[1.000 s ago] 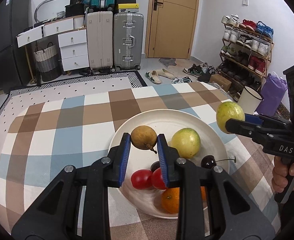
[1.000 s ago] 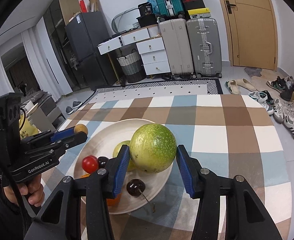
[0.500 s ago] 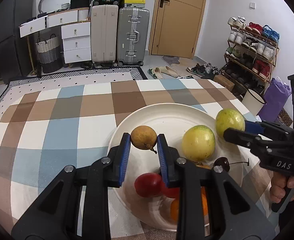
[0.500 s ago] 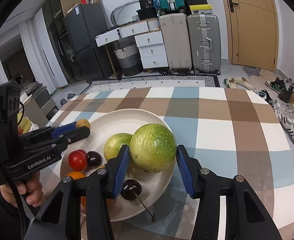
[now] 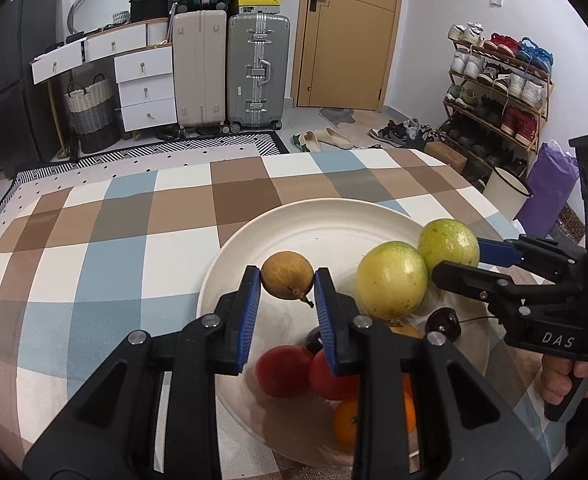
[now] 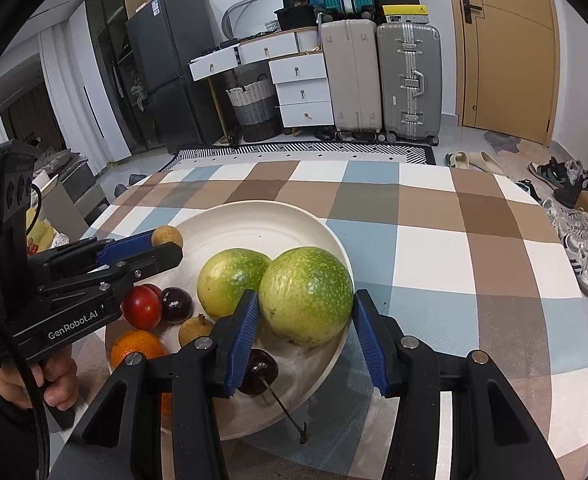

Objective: Organize fruits

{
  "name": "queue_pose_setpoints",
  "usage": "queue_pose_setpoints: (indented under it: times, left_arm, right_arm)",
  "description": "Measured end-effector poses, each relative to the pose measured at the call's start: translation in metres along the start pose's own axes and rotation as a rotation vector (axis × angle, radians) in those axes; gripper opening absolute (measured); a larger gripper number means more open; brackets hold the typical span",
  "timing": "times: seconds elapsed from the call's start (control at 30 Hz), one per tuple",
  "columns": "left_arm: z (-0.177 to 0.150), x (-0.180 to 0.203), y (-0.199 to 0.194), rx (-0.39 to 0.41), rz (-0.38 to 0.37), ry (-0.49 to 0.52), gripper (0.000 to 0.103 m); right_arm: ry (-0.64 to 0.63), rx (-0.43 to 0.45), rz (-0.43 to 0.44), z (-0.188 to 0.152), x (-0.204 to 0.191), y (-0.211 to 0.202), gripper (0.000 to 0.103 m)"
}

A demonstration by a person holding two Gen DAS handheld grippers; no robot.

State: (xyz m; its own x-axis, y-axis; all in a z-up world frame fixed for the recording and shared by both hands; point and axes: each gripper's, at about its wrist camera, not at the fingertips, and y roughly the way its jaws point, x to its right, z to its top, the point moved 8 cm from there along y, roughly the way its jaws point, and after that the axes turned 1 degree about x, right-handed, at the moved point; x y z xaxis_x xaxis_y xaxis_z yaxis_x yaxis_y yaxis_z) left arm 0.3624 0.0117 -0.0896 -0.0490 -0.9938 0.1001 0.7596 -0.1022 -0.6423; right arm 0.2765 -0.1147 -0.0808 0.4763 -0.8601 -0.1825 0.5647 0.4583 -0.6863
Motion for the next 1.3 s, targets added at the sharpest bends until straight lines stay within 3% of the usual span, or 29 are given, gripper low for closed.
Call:
queue_pose_setpoints:
  times: [0.13, 0.2, 0.3, 0.37, 0.43, 0.5, 0.7, 0.93, 1.3]
  left_arm:
    - [0.001, 0.0, -0.001, 0.001, 0.002, -0.002, 0.027]
    - [0.001, -0.002, -0.003, 0.002, 0.013, -0.005, 0.05]
    - [0.003, -0.006, -0.01, 0.026, 0.005, -0.03, 0.072]
    - [0.005, -0.008, -0.017, 0.039, -0.004, -0.048, 0.084]
    - [0.005, -0.013, -0.027, 0.058, -0.01, -0.065, 0.088]
    - [0.003, -0.017, -0.035, 0.065, 0.0, -0.077, 0.102]
    - [-0.007, -0.022, -0.061, 0.089, -0.002, -0.078, 0.102]
    - [-0.024, -0.019, -0.096, 0.126, 0.046, -0.04, 0.102]
    - [-0.05, -0.013, -0.152, 0.183, 0.041, -0.055, 0.102]
  right_arm:
    - [0.015, 0.027, 0.014, 0.004, 0.002, -0.006, 0.05]
    - [0.025, 0.04, 0.019, 0.007, 0.003, -0.01, 0.055]
    - [0.048, 0.048, 0.017, 0.009, 0.007, -0.014, 0.069]
    - [0.058, 0.048, 0.019, 0.01, 0.009, -0.017, 0.083]
    - [0.074, 0.065, 0.024, 0.012, 0.01, -0.023, 0.092]
    - [0.085, 0.077, 0.035, 0.015, 0.009, -0.028, 0.099]
    - [0.057, 0.135, 0.066, 0.007, -0.003, -0.05, 0.103]
    - [0.002, 0.183, 0.082, -0.002, -0.021, -0.079, 0.103]
    - [-0.026, 0.253, 0.107, -0.026, -0.043, -0.125, 0.103]
